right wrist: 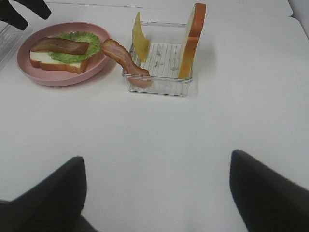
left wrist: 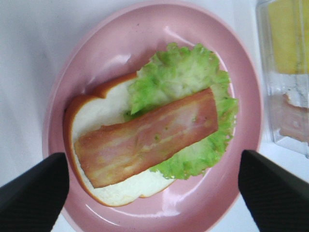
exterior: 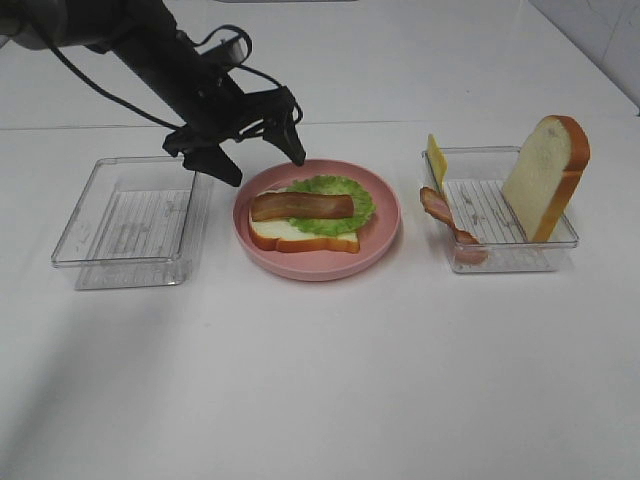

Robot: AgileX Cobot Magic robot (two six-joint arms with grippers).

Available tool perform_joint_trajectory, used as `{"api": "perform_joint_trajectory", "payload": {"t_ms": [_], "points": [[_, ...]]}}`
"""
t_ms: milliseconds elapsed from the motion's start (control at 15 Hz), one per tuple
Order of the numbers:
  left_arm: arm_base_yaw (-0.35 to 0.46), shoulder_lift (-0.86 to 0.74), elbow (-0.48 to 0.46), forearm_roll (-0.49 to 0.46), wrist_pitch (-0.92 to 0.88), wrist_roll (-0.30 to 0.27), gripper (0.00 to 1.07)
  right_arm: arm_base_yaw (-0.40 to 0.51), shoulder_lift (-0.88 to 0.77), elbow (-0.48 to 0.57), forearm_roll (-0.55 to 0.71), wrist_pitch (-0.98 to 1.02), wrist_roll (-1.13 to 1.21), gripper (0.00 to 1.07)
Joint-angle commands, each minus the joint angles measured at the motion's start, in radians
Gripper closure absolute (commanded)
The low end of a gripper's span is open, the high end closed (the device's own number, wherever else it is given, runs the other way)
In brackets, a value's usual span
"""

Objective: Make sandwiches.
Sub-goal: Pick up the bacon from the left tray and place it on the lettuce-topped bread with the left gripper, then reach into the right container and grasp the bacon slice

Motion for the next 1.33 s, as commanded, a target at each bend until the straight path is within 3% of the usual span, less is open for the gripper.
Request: {"api": "perform_joint_trajectory", "payload": {"t_ms": [67, 267, 600, 800, 933, 1000, 1267, 1333], "points": [[-0.001, -0.078, -0.012, 0.037, 0.032, 0.019, 0.13, -0.006, -0.006, 0.001, 0.000, -0.003, 0.007, 0.31], [-0.001, -0.192, -0.012, 0.139, 0.162, -0.003, 0.13, -0.006, -0.006, 0.001, 0.000, -0.003, 0.007, 0.31], [-0.001, -0.342, -0.008, 0.362, 0.325, -0.137, 0.13, -0.006, -0.006, 0.001, 0.000, -0.003, 0.007, 0.31], [-0.008, -0.479, 0.037, 0.375, 0.324, -0.166, 0.13, -0.006, -0.006, 0.001, 0.000, -0.003, 0.007, 0.31], [-0.013, -0.672, 0.209, 0.387, 0.324, -0.166, 0.13, -0.006, -0.006, 0.001, 0.000, -0.003, 0.007, 0.31], [-0.013, -0.696, 0.232, 0.389, 0.324, -0.166, 0.13, -0.006, -0.006, 0.001, 0.000, -0.003, 0.007, 0.31], [-0.013, -1.052, 0.510, 0.418, 0.323, -0.166, 0.13, -0.006, -0.006, 0.001, 0.000, -0.003, 0.007, 0.31], [-0.013, -1.098, 0.534, 0.418, 0.322, -0.166, 0.13, -0.006, -0.006, 0.001, 0.000, -0.003, 0.007, 0.31]]}}
